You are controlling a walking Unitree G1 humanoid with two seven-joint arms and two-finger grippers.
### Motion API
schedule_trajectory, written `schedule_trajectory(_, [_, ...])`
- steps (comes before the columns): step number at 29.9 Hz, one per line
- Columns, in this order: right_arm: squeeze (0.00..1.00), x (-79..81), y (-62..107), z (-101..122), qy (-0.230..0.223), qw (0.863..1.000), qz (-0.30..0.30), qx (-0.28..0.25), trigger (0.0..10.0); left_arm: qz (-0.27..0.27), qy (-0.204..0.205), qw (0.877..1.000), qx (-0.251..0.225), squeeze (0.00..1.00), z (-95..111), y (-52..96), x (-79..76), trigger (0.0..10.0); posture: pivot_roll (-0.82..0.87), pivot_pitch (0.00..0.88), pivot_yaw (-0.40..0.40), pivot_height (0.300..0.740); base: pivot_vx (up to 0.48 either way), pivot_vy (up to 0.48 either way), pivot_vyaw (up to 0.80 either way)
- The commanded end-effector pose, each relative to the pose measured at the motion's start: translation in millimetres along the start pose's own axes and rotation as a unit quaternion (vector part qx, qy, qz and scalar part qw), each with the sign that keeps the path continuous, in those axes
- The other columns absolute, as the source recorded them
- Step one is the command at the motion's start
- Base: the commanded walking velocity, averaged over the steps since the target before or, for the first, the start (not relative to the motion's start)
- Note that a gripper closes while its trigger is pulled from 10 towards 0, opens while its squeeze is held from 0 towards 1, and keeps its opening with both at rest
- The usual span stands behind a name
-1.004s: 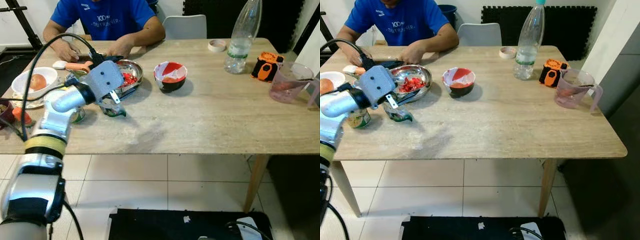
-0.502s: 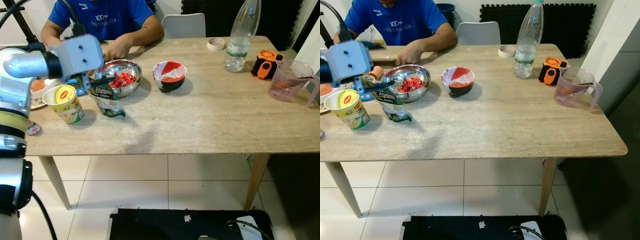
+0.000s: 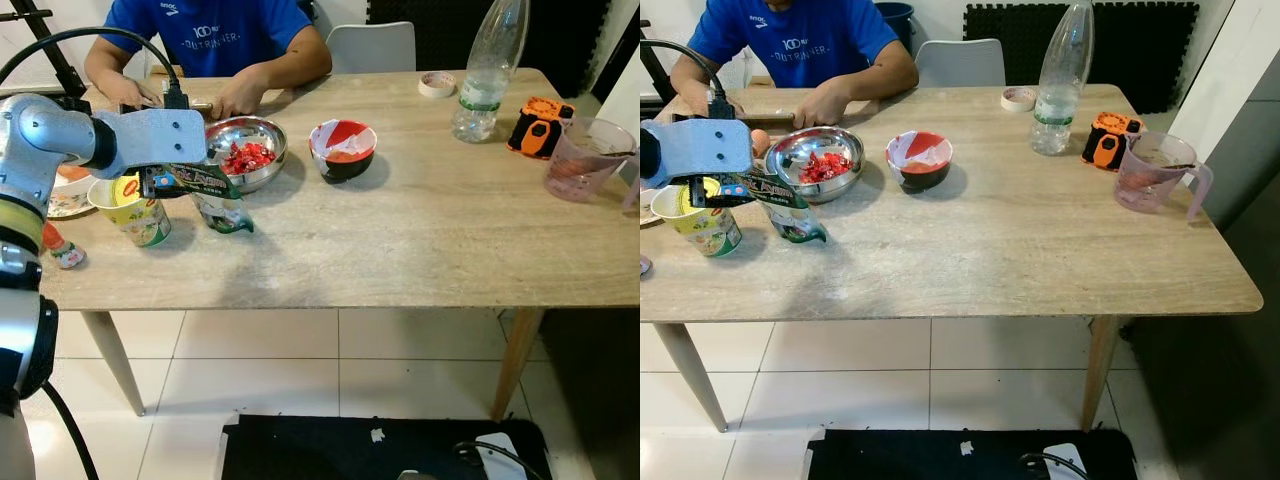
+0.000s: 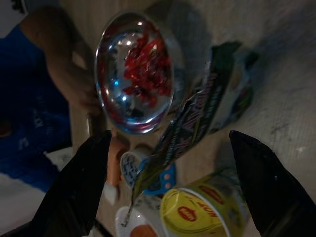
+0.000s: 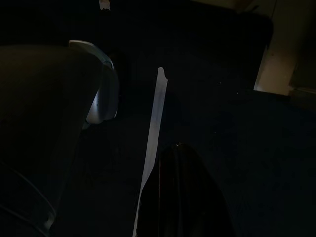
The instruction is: Restocking fridge
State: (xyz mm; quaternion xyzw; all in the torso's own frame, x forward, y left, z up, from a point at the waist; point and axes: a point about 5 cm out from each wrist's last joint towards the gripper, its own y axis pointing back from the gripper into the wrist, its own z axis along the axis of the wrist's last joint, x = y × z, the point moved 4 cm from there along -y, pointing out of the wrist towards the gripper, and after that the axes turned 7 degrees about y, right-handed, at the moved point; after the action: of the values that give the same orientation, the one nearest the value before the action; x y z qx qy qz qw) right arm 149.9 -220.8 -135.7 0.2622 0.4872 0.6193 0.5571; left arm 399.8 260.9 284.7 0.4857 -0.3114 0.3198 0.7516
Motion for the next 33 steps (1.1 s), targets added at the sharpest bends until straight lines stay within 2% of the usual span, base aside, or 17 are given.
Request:
schedule_trajectory(1, [0.0, 10.1, 1.2, -11.4, -0.008, 1.0, 0.012, 0.015, 10.0, -0.019, -0.019, 1.0, -0.011, 0.0, 10.4, -20.8, -12.5, 10.0, -0.04, 0.12, 0.061, 0.74, 0.0, 0.0, 0.0])
schedule_trajectory(5, [0.0, 10.2, 1.5, -13.2, -0.011, 1.0, 0.011, 0.017, 10.0, -0.021, -0.031, 0.999, -0.031, 0.0, 20.8, -36.3, -21.7, 10.0, -0.04, 0.121, 0.064, 0.74, 0.0, 0.0, 0.0])
schedule_trajectory(6, [0.0, 10.2, 1.5, -13.2, -0.011, 1.0, 0.011, 0.017, 10.0, -0.021, -0.031, 0.999, -0.031, 0.0, 20.8, -36.3, -21.7, 10.0, -0.04, 0.121, 0.064, 0.74, 0.0, 0.0, 0.0])
schedule_trajectory(7, [0.0, 10.1, 1.6, -13.7, -0.011, 1.0, 0.011, 0.017, 10.0, -0.025, -0.036, 0.998, -0.034, 0.0, 23.6, -41.2, -25.1, 0.1, -0.04, 0.121, 0.064, 0.74, 0.0, 0.0, 0.0])
schedule_trajectory(12, [0.0, 9.8, 1.6, -13.6, -0.012, 1.0, 0.01, 0.017, 10.0, -0.028, -0.041, 0.998, -0.037, 0.0, 25.8, -44.4, -27.7, 0.0, -0.04, 0.119, 0.064, 0.74, 0.0, 0.0, 0.0])
schedule_trajectory(13, [0.0, 9.3, 1.6, -13.1, -0.012, 1.0, 0.009, 0.017, 10.0, -0.041, -0.041, 0.998, -0.037, 0.0, 25.4, -47.7, -33.4, 0.0, -0.04, 0.116, 0.064, 0.74, 0.0, 0.0, 0.0])
schedule_trajectory(17, [0.0, 8.2, 1.5, -12.5, -0.013, 1.0, 0.008, 0.016, 10.0, -0.047, -0.044, 0.997, -0.035, 0.0, 24.0, -49.7, -37.1, 0.0, -0.04, 0.113, 0.063, 0.74, 0.0, 0.0, 0.0])
schedule_trajectory(24, [0.0, 3.9, 1.2, -10.1, -0.011, 1.0, 0.004, 0.014, 10.0, -0.056, -0.043, 0.996, -0.046, 0.0, 24.1, -46.5, -38.3, 0.0, -0.04, 0.101, 0.055, 0.74, 0.0, 0.0, 0.0])
schedule_trajectory(28, [0.0, 0.5, 1.1, -9.1, -0.009, 1.0, 0.001, 0.013, 10.0, -0.066, -0.028, 0.994, -0.081, 0.0, 32.4, -43.4, -37.8, 0.0, -0.04, 0.094, 0.051, 0.74, 0.0, 0.0, 0.0])
schedule_trajectory(31, [0.0, -2.5, 1.1, -8.5, -0.009, 1.0, -0.002, 0.012, 10.0, -0.081, -0.003, 0.987, -0.137, 0.0, 46.5, -37.5, -35.9, 0.0, -0.04, 0.094, 0.05, 0.74, 0.0, 0.0, 0.0])
schedule_trajectory(33, [0.0, -5.4, 1.2, -7.6, -0.013, 1.0, -0.007, 0.011, 10.0, -0.092, 0.017, 0.977, -0.19, 0.0, 61.1, -31.5, -33.0, 0.0, -0.03, 0.089, 0.044, 0.74, 0.0, 0.0, 0.0])
